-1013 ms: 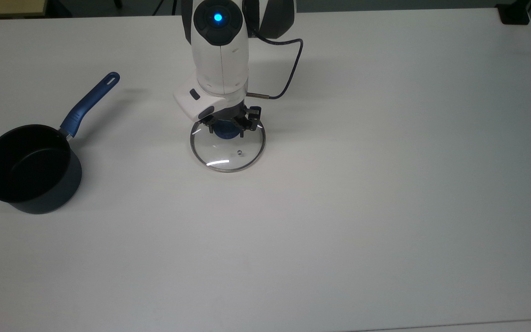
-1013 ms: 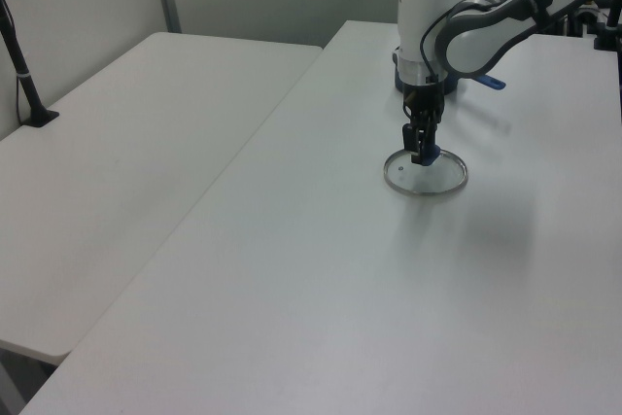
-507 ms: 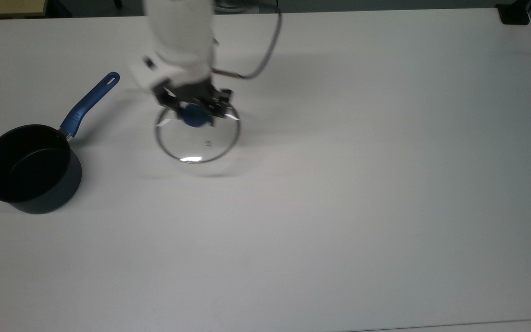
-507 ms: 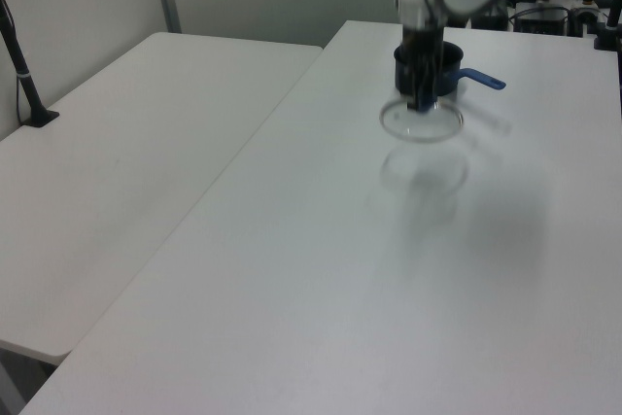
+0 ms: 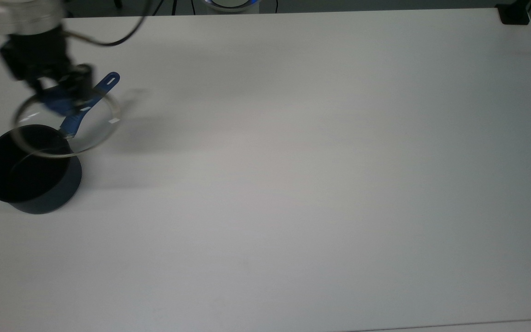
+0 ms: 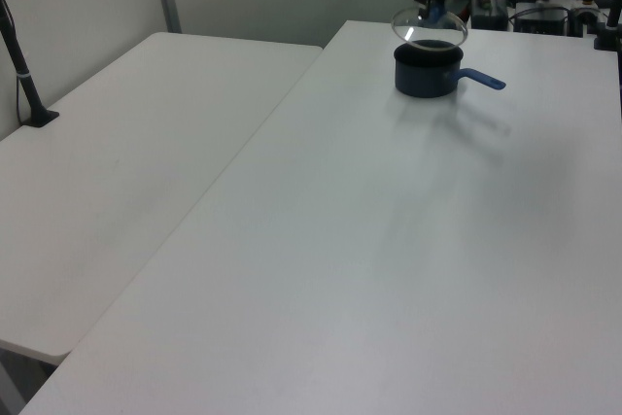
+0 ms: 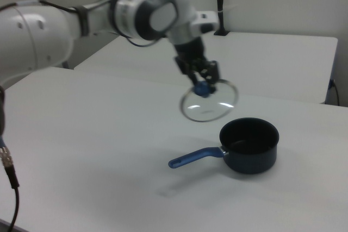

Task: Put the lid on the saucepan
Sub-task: 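Lift the glass lid and carry it over the black saucepan, then lower the glass lid onto the saucepan rim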

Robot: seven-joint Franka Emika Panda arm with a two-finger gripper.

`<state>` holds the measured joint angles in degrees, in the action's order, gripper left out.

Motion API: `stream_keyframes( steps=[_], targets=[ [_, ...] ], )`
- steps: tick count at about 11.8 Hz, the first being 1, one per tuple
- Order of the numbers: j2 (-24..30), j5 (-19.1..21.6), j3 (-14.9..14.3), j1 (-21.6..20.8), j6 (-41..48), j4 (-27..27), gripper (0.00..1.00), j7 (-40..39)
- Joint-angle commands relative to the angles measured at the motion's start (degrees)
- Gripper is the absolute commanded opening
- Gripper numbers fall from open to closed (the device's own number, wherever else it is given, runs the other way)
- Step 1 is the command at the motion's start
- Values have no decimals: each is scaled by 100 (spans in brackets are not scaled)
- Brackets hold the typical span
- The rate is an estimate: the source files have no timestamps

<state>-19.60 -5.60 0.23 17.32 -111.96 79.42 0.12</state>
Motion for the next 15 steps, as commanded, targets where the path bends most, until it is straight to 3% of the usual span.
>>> stream_keyframes(
  steps=[1,12,15],
  targets=[
    [-657,-47,-558,-71,-1184,-375,42,-126],
    [-1204,-100,-735,-19,-1539,-102,43,-319],
    [-1195,-108,-735,-10,-1530,-102,49,-363]
  ],
)
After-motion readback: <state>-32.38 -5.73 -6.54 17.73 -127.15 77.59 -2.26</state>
